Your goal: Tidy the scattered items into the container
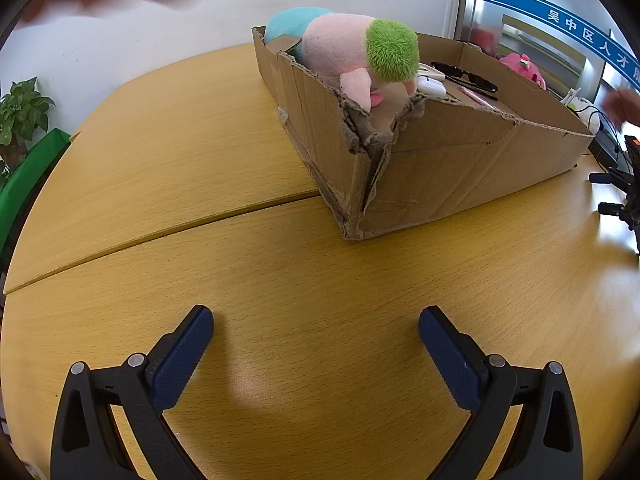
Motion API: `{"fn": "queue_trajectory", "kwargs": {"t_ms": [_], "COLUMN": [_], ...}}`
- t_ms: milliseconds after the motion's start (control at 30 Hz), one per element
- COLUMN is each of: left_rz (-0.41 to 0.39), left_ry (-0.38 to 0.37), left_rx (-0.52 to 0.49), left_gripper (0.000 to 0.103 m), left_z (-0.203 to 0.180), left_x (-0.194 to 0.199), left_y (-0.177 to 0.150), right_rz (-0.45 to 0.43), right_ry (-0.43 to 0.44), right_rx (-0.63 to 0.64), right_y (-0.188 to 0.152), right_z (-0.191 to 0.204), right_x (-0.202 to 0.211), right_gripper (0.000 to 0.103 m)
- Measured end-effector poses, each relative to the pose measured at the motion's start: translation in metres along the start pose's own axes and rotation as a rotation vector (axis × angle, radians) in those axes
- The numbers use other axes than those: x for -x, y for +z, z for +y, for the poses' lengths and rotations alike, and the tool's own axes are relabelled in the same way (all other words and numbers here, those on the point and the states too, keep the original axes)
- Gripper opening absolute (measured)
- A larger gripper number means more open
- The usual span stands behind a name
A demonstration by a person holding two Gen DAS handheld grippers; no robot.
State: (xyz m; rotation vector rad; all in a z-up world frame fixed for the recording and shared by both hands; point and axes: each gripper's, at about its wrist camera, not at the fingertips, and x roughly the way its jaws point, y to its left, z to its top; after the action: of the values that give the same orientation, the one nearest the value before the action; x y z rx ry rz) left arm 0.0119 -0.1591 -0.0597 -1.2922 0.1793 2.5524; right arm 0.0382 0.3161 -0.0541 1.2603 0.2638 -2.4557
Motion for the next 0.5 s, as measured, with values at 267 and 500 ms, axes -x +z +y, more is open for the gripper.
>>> {"fn": "queue_trajectory", "kwargs": {"t_ms": [267,500], "left_rz": [0.005,0.0], "left_ry": [-0.002,-0.002], "left_rx": [0.002,0.001], "left_gripper": [0.103,0.103], "left_z": [-0.001,-0.001], "left_x": [-0.0026,-0.0033], "left_y": [0.0016,0.0013], "right_rz": [-0.001,0.0], "right_ry": [-0.007,-0.008], "right_rx": [-0.006,-0.005], "right_y": [-0.0008,0.0], "right_z": [0.0011,0.0006], "right_x": [-0.0001,-0.001], "right_gripper": [0.103,0.103]}}
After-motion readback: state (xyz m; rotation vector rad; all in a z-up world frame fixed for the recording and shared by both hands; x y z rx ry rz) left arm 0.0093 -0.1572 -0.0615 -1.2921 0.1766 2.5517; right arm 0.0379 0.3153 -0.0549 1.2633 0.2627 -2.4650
